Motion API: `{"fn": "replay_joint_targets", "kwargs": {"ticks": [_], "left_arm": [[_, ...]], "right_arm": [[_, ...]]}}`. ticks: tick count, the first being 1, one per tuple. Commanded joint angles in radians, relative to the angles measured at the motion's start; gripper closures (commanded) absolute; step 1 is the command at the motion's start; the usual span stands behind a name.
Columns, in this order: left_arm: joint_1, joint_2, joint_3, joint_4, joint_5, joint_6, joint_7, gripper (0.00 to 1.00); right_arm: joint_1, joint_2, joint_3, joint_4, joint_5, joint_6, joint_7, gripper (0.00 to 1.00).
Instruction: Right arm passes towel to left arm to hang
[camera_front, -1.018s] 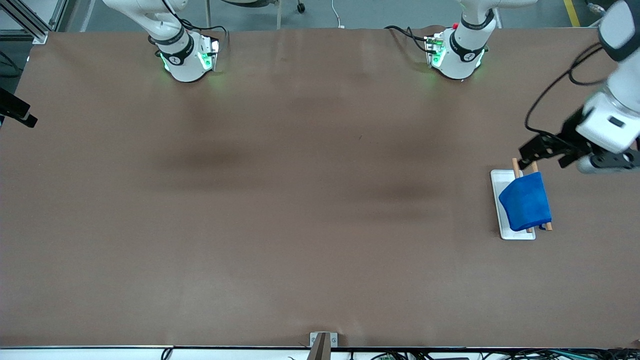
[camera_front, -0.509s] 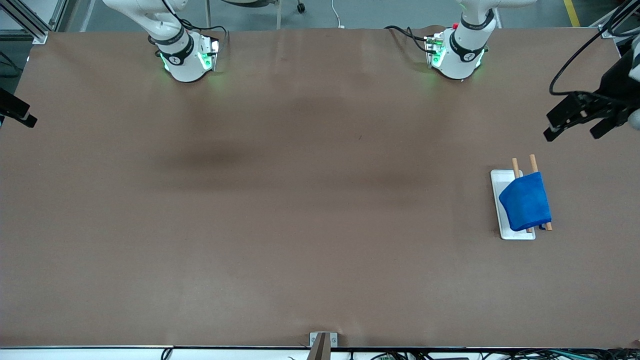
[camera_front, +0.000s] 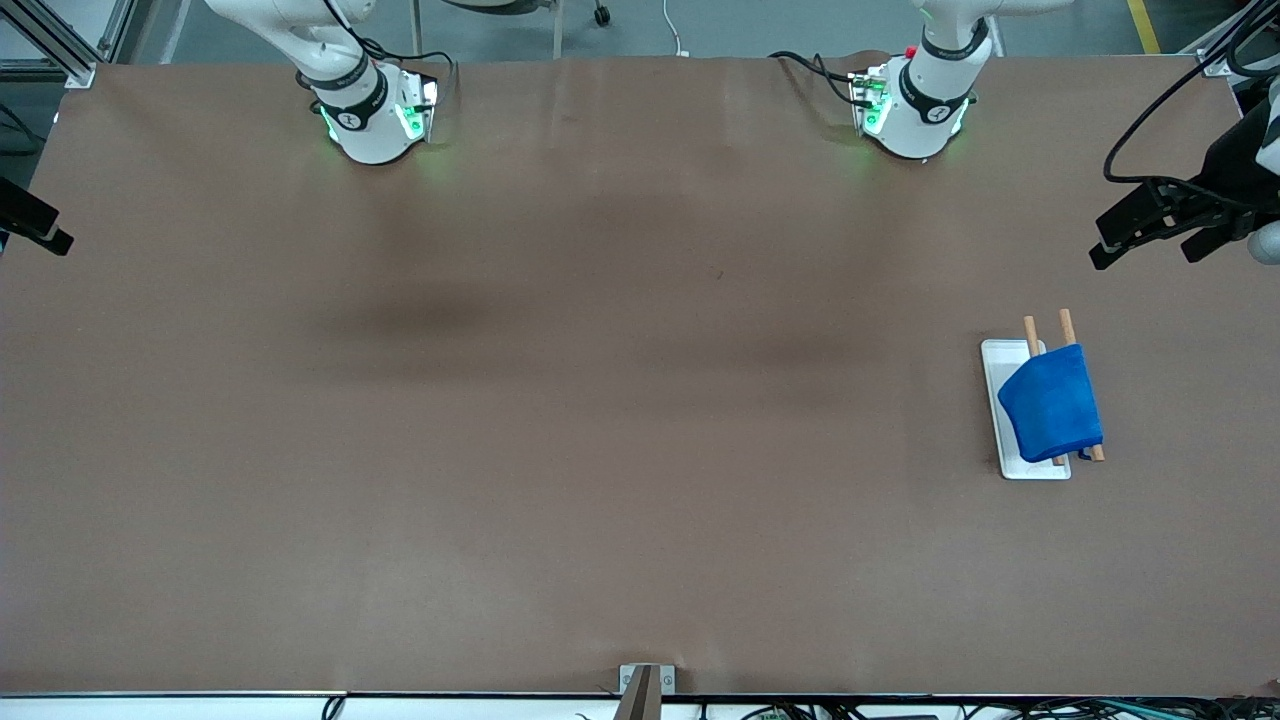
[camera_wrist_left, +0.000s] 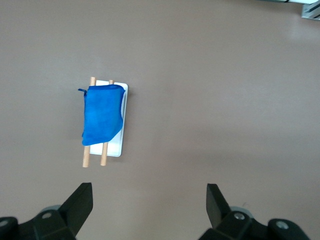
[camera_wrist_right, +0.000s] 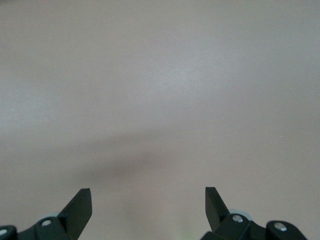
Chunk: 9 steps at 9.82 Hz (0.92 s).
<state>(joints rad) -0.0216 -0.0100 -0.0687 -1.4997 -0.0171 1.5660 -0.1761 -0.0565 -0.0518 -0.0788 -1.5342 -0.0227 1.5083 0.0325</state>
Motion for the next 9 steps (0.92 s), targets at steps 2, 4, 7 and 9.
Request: {"fn": "replay_joint_targets", "kwargs": {"ticks": [2, 4, 7, 9], "left_arm": [[0.002, -0.010, -0.042, -0.057, 0.034, 0.000, 0.006, 0.00], [0.005, -0.010, -0.043, -0.054, 0.034, 0.000, 0.010, 0.01], [0.005, -0.012, -0.033, -0.053, 0.032, -0.001, 0.086, 0.01], [0.003, -0.010, -0.033, -0.051, 0.032, -0.001, 0.086, 0.01]], "right_arm": [[-0.005, -0.002, 0.004, 0.002, -0.014, -0.007, 0.007, 0.00], [-0.005, -0.002, 0.004, 0.002, -0.014, -0.007, 0.007, 0.00], [-0.005, -0.002, 0.004, 0.002, -0.014, -0.007, 0.006, 0.00], [-0.011, -0.002, 0.004, 0.002, -0.013, -0.007, 0.006, 0.00]]}}
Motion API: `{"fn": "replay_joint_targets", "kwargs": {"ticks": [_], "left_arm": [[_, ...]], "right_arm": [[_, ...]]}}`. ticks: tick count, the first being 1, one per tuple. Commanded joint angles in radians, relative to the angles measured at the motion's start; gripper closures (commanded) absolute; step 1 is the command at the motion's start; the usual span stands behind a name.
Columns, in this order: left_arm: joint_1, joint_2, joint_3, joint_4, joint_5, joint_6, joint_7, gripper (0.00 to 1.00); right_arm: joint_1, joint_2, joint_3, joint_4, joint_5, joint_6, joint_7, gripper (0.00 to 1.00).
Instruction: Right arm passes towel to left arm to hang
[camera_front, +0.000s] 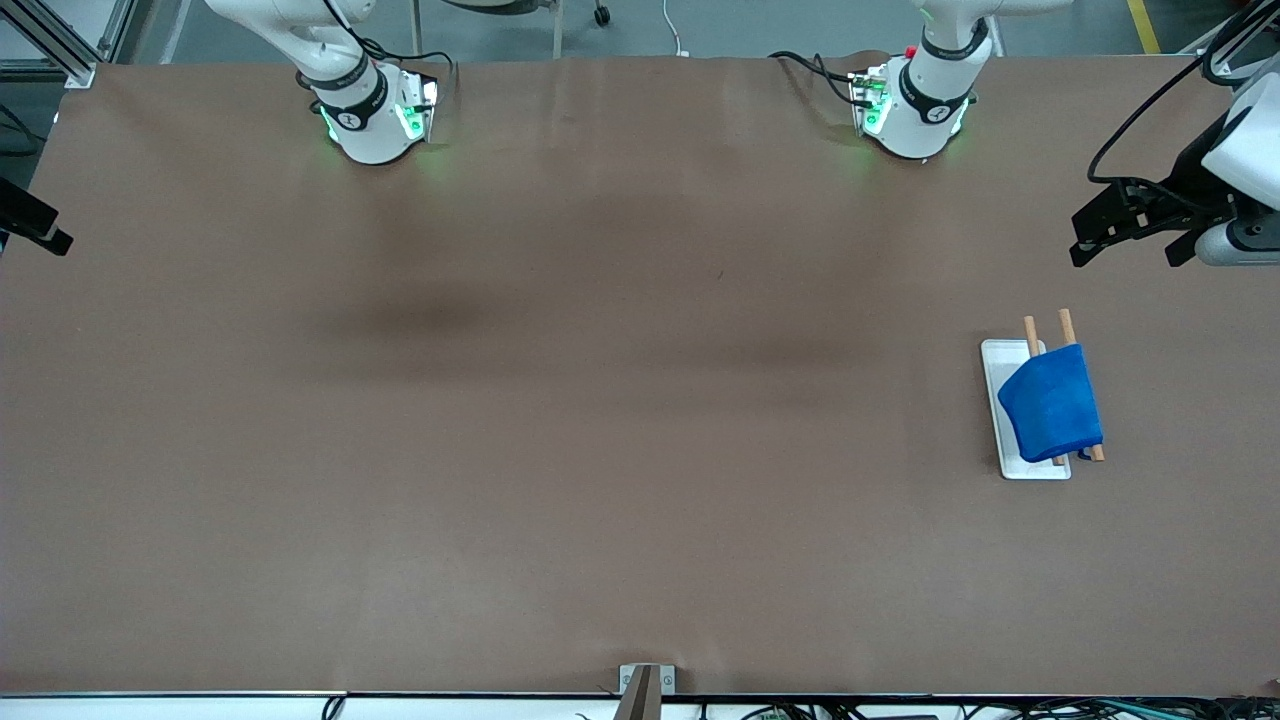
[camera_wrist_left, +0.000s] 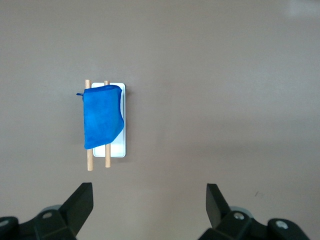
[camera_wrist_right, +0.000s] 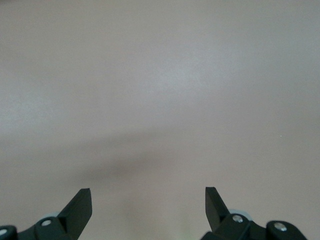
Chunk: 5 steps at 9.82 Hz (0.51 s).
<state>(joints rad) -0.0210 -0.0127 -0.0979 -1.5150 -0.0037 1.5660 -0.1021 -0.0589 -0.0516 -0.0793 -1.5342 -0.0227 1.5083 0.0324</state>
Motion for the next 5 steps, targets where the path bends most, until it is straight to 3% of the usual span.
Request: {"fn": "replay_joint_targets", "kwargs": {"ticks": [1, 5], "left_arm": [[0.004, -0.007, -0.003, -0.036, 0.019, -0.001, 0.012, 0.01], [0.001, -0.007, 0.014, -0.031, 0.019, -0.001, 0.019, 0.01]], "right_arm": [[-0.009, -0.002, 0.004, 0.002, -0.013, -0.007, 0.004, 0.00], [-0.009, -0.002, 0.004, 0.002, -0.011, -0.007, 0.004, 0.00]]}}
